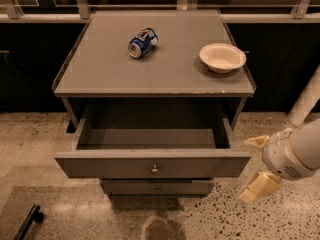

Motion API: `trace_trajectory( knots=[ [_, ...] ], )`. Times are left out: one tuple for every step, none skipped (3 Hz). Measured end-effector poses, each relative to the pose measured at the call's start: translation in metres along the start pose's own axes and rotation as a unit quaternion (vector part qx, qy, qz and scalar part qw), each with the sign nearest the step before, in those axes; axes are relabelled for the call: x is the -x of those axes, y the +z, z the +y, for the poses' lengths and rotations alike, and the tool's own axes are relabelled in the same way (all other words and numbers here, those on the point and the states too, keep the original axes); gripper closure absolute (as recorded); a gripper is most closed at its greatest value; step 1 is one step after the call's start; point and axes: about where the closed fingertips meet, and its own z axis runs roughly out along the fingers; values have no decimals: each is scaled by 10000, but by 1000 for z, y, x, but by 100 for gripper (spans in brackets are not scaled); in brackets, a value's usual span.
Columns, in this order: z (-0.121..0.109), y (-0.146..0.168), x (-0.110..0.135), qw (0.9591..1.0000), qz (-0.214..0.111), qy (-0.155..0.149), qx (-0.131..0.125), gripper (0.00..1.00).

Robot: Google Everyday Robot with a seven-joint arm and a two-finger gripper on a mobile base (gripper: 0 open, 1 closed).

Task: Close bottom drawer

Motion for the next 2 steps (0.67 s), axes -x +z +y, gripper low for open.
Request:
trace_trajectory(
  knots=[
    [0, 0, 0, 10000, 0, -3, 1, 38],
    [0, 0, 0, 10000, 0, -3, 1, 62]
  ],
)
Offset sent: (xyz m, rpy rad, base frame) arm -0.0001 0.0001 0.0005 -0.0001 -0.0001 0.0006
